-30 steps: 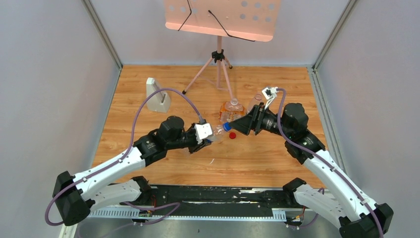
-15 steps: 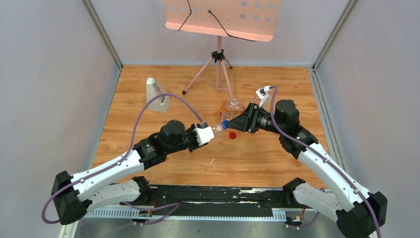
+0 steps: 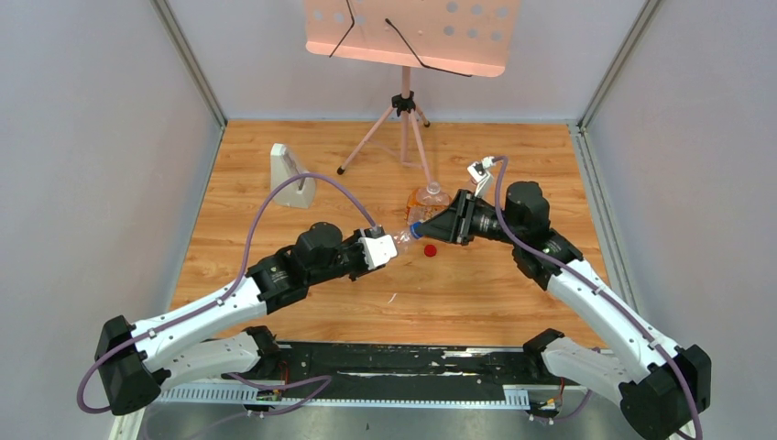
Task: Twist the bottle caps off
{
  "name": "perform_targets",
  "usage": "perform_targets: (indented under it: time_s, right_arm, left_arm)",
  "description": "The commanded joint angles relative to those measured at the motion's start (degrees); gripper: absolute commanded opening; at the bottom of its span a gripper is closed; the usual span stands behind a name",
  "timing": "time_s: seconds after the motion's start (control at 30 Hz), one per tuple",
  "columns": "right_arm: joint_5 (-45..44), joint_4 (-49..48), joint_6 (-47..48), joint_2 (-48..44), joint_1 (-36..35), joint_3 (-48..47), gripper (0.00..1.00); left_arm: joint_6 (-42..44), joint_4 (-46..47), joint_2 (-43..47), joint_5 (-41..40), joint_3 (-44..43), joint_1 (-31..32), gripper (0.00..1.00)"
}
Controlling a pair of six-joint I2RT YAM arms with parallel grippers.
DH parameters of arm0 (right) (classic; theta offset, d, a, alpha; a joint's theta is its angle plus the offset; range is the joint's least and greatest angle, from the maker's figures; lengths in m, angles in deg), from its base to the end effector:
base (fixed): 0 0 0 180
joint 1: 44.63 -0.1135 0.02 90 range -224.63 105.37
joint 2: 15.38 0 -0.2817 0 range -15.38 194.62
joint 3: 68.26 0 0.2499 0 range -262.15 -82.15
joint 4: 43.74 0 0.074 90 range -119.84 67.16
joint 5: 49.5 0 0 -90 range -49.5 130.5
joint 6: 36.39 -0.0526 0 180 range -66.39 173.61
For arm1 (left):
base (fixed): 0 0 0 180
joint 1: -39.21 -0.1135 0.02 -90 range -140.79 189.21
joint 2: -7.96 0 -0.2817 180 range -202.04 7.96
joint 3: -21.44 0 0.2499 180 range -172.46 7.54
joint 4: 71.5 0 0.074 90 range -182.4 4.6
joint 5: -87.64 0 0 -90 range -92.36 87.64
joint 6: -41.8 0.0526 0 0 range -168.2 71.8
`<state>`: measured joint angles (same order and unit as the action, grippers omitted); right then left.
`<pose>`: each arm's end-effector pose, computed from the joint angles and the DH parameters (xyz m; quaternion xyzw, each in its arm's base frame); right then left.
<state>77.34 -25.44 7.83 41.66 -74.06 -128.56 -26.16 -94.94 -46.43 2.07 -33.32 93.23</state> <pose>0.1834 0.1397 0.3339 -0.0833 0.7726 0.5509 0.3044 0.1273 -0.1822 0.2946 0.5303 0.6435 -0.1828 0.5208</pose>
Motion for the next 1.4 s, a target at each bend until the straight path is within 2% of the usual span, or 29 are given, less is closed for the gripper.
perform_targets:
  time_s: [0.0,0.1,0.17,0.23,0.27,0.43,0.57,0.63,0.67,0.83,0.9,1.0,1.13,1.23,1.37]
  right_arm:
    - [4.2,-3.9,4.2,-0.1,0.1,-1.3,0.13]
    - [6.4,-3.9,11.3,-0.9,0.2,-0.7,0.06]
    - [7.4,-3.9,16.1,-1.5,0.2,0.1,0.03]
    - [8.5,-3.9,20.5,-2.2,0.2,0.7,0.00]
    - [9.3,-3.9,22.5,-2.4,0.1,0.9,0.00]
    - [16.6,-3.9,32.3,-4.0,0.2,1.4,0.00]
    - [20.4,-3.9,35.6,-4.6,0.2,1.3,0.02]
    - [20.3,-3.8,35.4,-4.6,0.2,1.2,0.04]
    - [19.7,-3.9,34.8,-4.7,0.2,1.1,0.07]
    - [12.3,-3.9,29.0,-6.5,0.2,1.6,0.37]
    - [11.3,-3.9,26.7,-7.9,0.3,2.1,0.55]
    - [9.8,-3.9,23.3,-9.9,0.2,2.7,0.67]
    - [6.1,-3.7,18.3,-11.2,0.2,2.3,0.74]
    - [-1.4,-0.2,13.9,-10.5,0.2,0.6,0.75]
    - [-7.3,2.0,7.2,-9.2,0.3,-0.6,0.73]
  left_arm:
    - [-1.8,1.6,0.4,1.1,-0.8,0.4,0.00]
    - [-3.1,0.8,0.2,2.6,-1.3,0.2,0.00]
    - [-4.3,0.2,0.3,6.6,-1.9,-0.6,0.00]
    - [-6.4,0.5,0.4,14.4,-2.3,-3.3,0.00]
    - [-8.0,0.6,0.3,20.2,-2.5,-5.6,0.00]
    - [-10.5,-0.6,-0.6,39.0,-4.1,-11.2,0.00]
    - [-12.2,-0.7,-2.2,48.8,-5.1,-13.2,0.00]
    - [-12.8,-1.0,-2.7,50.7,-5.5,-13.4,0.00]
    - [-12.9,-1.1,-2.8,50.7,-5.5,-13.4,0.00]
    - [-11.7,-2.6,-1.5,43.2,-4.6,-13.4,0.00]
    - [-11.6,-2.9,-0.8,39.2,-4.0,-13.4,0.00]
    - [-11.7,-2.7,-0.6,34.3,-3.7,-13.4,0.00]
    - [-11.6,-1.6,-2.0,29.9,-4.1,-13.3,0.00]
    - [-10.8,-1.6,-2.4,24.3,-4.1,-12.7,0.00]
    - [-6.5,-1.1,-1.0,13.5,-2.9,-8.0,0.00]
